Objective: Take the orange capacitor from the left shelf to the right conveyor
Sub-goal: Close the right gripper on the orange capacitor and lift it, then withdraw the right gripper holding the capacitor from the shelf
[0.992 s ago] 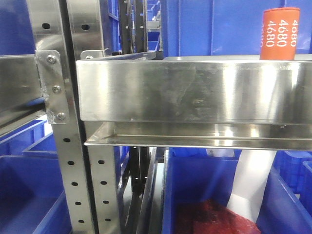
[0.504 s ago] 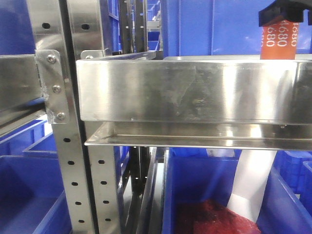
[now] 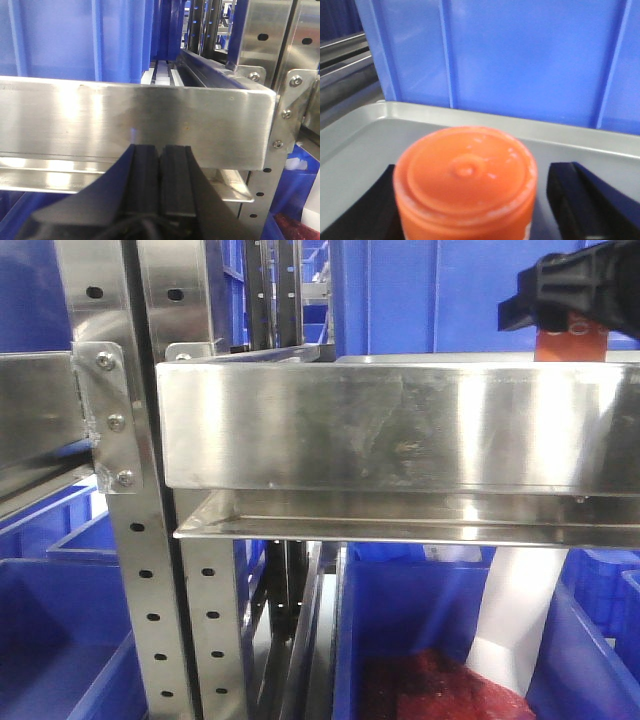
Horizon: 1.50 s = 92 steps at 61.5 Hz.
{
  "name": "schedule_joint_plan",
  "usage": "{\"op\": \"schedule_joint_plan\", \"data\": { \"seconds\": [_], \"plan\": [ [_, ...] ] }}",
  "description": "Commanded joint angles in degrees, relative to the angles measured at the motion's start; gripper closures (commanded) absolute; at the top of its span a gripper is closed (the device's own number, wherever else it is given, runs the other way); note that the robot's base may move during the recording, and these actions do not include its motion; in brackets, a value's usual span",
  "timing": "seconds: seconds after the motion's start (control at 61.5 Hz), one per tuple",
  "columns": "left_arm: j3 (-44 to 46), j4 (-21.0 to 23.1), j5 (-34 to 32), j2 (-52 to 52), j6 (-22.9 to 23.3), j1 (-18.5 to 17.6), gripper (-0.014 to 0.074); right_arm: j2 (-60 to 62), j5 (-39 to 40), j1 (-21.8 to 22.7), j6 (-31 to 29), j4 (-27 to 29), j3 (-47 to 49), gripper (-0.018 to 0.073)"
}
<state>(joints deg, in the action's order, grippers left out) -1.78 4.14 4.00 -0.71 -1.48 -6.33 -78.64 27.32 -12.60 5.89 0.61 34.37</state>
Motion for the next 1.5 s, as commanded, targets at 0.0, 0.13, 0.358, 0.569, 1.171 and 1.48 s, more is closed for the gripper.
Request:
{"op": "schedule_joint_plan", "data": {
  "seconds": [0.0,0.13,0.358,0.569,1.171,1.48],
  "plan": [
    [0.3,0.1,-4.7,-0.7,0.1,0.0,0.0723,1.4,5.8,0.4,0.1,-0.2,1.9,0.0078],
    [0.3,0.1,-4.7,-0.7,0.1,0.0,0.0723,1.5,5.4,0.4,0.1,-0.2,1.9,0.0296],
    [0.3,0.1,-4.7,-0.7,0.1,0.0,0.0723,8.1,2.1,0.4,0.1,-0.2,1.9,0.0409],
    [0.3,0.1,-4.7,-0.7,0.1,0.0,0.0723,20.3,-11.1,0.4,-0.8,-0.2,1.9,0.0409],
    [0.3,0.1,-4.7,-0.7,0.1,0.0,0.0723,54.2,-47.8,5.8,-10.6,-0.2,0.2,0.0409],
    [0.3,0.1,-4.7,-0.7,0.1,0.0,0.0723,73.1,-48.0,5.8,-10.6,-0.2,-7.7,0.0409]
  ]
}}
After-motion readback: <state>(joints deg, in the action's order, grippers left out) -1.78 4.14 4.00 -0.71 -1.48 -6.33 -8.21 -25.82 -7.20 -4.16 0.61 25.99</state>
